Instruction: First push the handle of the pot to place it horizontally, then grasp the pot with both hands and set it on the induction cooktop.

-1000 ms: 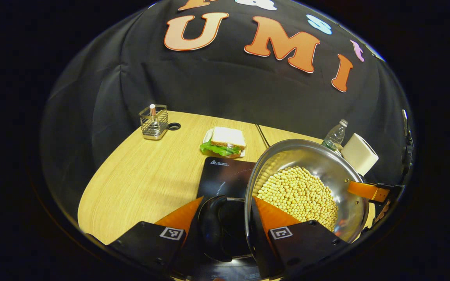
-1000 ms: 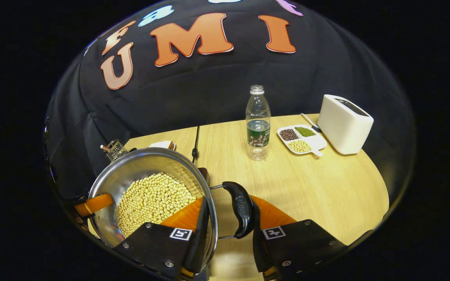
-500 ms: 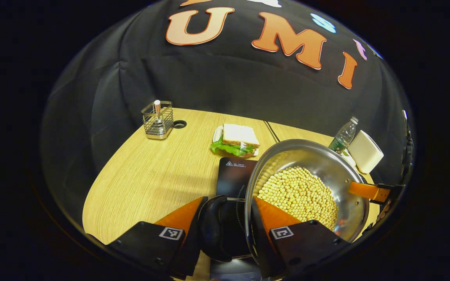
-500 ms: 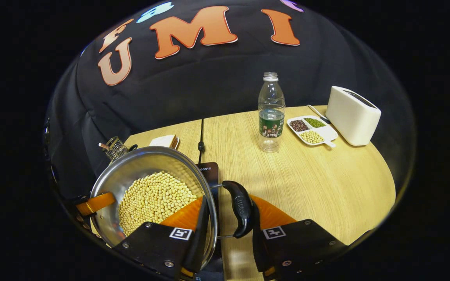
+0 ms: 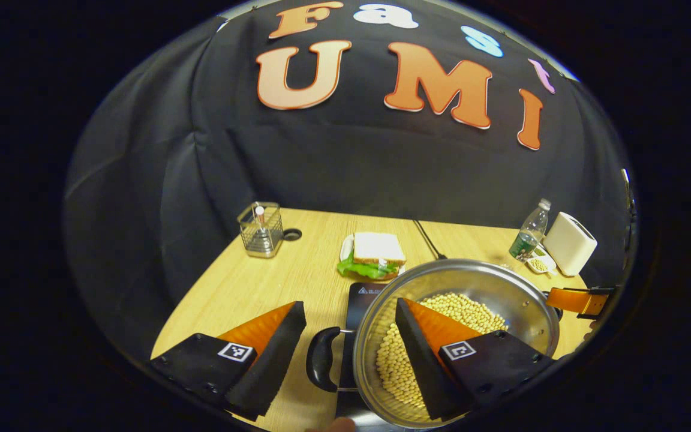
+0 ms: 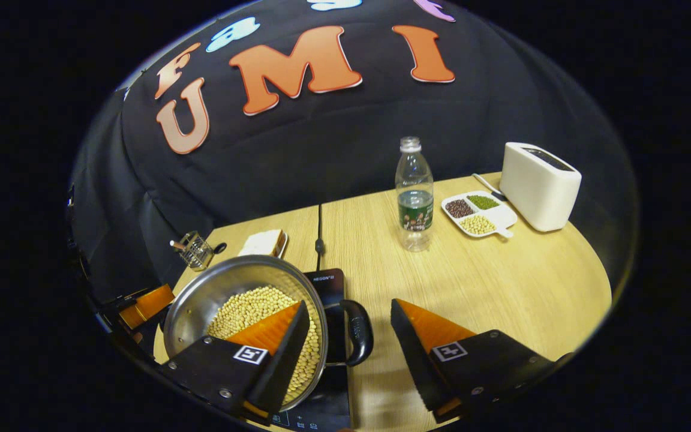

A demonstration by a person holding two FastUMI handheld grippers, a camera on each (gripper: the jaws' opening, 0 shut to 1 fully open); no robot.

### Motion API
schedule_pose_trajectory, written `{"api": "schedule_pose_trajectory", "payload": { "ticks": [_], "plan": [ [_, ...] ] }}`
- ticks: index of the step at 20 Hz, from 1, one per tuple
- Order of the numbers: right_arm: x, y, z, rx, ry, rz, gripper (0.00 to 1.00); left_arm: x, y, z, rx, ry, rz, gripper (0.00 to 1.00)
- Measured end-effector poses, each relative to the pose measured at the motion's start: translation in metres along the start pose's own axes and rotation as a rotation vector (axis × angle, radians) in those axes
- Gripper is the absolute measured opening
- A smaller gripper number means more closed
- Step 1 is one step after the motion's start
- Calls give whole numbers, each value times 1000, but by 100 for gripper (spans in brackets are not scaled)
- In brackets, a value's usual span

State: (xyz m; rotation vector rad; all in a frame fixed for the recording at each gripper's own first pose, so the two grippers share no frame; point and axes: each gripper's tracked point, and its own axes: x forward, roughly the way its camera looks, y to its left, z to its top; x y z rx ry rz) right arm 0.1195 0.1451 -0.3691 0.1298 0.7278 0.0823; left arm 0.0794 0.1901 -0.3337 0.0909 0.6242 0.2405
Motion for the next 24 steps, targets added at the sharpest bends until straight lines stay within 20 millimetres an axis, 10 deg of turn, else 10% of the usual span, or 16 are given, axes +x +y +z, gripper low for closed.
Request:
{"api": "schedule_pose_trajectory", "payload": {
  "ticks": [10,16,20,24],
  "plan": [
    [-146,-46,120,-102,-347,-34,95,-180,-48,169,36,-441,-54,98],
    [-245,-83,157,-131,-501,-63,95,-263,-56,184,-98,-468,-198,100],
    [-300,-104,167,-126,-577,-87,95,-303,-5,191,-73,-545,-72,96],
    [-335,-127,168,-119,-613,-127,95,-346,2,203,-104,-609,-49,99]
  ]
}}
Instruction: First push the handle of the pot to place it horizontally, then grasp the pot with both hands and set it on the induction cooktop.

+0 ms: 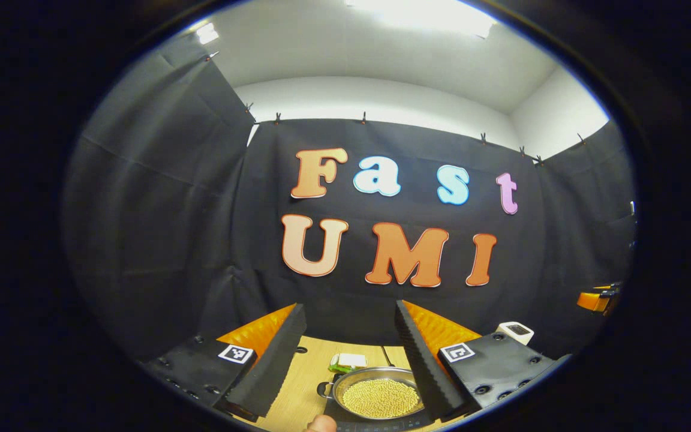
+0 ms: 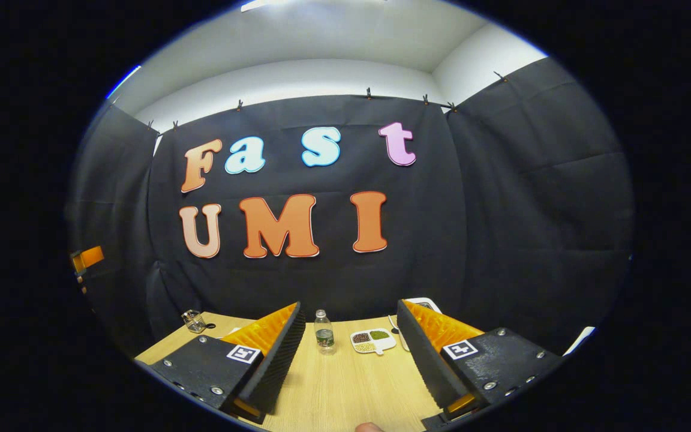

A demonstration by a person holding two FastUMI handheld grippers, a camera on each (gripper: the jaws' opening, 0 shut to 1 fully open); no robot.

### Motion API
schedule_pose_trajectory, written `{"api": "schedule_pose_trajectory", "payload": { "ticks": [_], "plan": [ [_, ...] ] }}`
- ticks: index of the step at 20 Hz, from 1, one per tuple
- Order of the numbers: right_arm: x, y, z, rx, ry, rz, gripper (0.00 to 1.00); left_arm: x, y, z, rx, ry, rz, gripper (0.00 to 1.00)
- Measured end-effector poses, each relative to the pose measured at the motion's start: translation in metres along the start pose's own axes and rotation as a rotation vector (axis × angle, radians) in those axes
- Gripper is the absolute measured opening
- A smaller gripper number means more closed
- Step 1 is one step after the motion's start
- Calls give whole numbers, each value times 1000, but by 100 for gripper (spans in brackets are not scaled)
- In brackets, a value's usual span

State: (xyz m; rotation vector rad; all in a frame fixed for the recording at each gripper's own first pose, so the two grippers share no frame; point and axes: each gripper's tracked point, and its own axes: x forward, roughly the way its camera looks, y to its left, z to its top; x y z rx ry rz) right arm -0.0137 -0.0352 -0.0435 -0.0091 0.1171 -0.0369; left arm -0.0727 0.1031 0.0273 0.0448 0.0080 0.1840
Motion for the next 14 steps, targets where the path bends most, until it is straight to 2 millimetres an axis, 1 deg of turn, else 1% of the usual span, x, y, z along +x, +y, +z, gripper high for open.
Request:
{"api": "schedule_pose_trajectory", "payload": {
  "ticks": [1,2,3,4,6,7,8,9,10,11,12,14],
  "plan": [
    [-6,-5,3,4,-4,-5,95,-5,-6,5,-28,2,-25,99],
    [-10,-10,6,8,-10,-13,95,-4,-10,7,-52,1,-43,99],
    [-13,-15,7,11,-12,-19,95,-6,-8,12,-62,-4,-52,99],
    [-17,-19,8,16,-15,-22,95,-7,-9,18,-59,-15,-55,96],
    [-21,-23,10,32,-22,-23,95,-12,-10,24,-48,-33,-51,98],
    [-24,-24,12,41,-27,-24,100,-17,-14,25,-45,-37,-55,99],
    [-25,-26,14,47,-32,-25,95,-21,-18,26,-44,-41,-55,99],
    [-25,-30,14,49,-35,-29,95,-26,-22,28,-41,-42,-62,99],
    [-26,-33,14,47,-39,-35,100,-28,-30,31,-34,-49,-83,99],
    [-26,-36,14,45,-42,-41,100,-30,-35,35,-28,-58,-98,99],
    [-26,-38,13,45,-41,-43,95,-32,-39,37,-21,-62,-106,98],
    [-27,-37,10,55,-34,-38,95,-38,-45,40,-14,-70,-122,98]
  ]
}}
